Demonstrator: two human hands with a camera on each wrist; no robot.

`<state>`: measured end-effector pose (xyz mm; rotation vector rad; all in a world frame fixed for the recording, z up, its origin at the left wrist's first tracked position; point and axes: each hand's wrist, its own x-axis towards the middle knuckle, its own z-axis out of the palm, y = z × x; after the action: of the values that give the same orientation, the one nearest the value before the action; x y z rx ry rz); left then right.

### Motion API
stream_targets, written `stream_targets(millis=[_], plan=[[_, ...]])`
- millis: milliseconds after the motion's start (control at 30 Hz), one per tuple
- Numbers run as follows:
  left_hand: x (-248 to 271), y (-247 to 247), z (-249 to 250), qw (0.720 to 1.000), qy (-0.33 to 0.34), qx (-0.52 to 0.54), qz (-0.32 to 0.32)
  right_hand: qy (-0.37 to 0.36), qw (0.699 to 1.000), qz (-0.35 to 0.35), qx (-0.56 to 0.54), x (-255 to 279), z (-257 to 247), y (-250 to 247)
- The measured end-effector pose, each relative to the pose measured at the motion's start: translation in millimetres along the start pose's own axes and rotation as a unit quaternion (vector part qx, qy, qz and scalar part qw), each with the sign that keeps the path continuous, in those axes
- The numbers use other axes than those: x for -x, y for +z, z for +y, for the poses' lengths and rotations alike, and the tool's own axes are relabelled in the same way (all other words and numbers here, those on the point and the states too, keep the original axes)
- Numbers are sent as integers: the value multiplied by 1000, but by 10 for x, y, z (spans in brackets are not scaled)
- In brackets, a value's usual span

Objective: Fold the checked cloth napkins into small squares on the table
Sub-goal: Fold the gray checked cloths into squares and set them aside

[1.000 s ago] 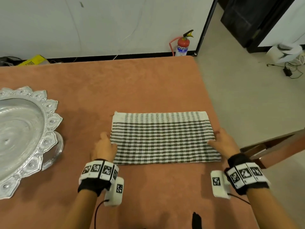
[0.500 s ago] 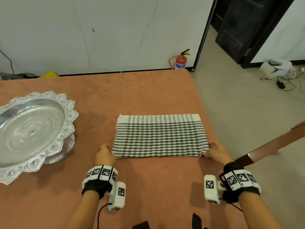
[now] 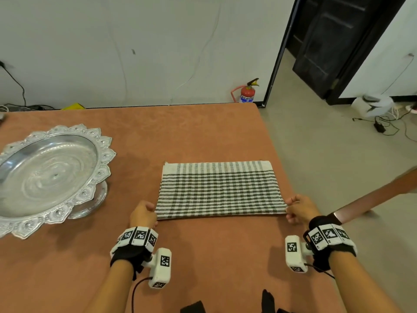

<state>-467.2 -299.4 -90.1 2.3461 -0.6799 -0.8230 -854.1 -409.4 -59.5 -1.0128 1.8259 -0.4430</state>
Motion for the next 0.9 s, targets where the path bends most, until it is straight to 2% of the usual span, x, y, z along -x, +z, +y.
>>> stream_targets(millis=[133,200,267,333,367,500,567,600,667,733,833,900], plan=[[120,-75,-10,993,38,-112,-11,-15,995,7,95,50,2,40],[190,-91,31,988,62,-142,1,-72,973,44,214,81,-18,67],[241,-62,107,976,121,-179,23,-149,944,75,284,153,-75,162],[295,31,218,958,185,-217,25,-211,925,62,309,228,-145,343],[315,87,283,953,196,-231,22,-233,916,48,324,258,-181,454],[327,204,489,958,157,-241,13,-290,886,4,360,361,-332,854],[327,305,544,945,209,-251,-3,-329,863,-14,383,413,-406,1041],[343,384,564,930,248,-270,-26,-342,847,-27,406,448,-435,1153],[400,573,576,895,295,-322,-92,-333,823,-73,454,535,-465,1399],[445,721,537,872,273,-375,-155,-284,812,-133,492,565,-430,1584],[434,729,407,857,261,-410,-174,-254,790,-160,534,454,-298,1521],[417,627,309,856,249,-415,-183,-233,791,-158,542,346,-190,1264]])
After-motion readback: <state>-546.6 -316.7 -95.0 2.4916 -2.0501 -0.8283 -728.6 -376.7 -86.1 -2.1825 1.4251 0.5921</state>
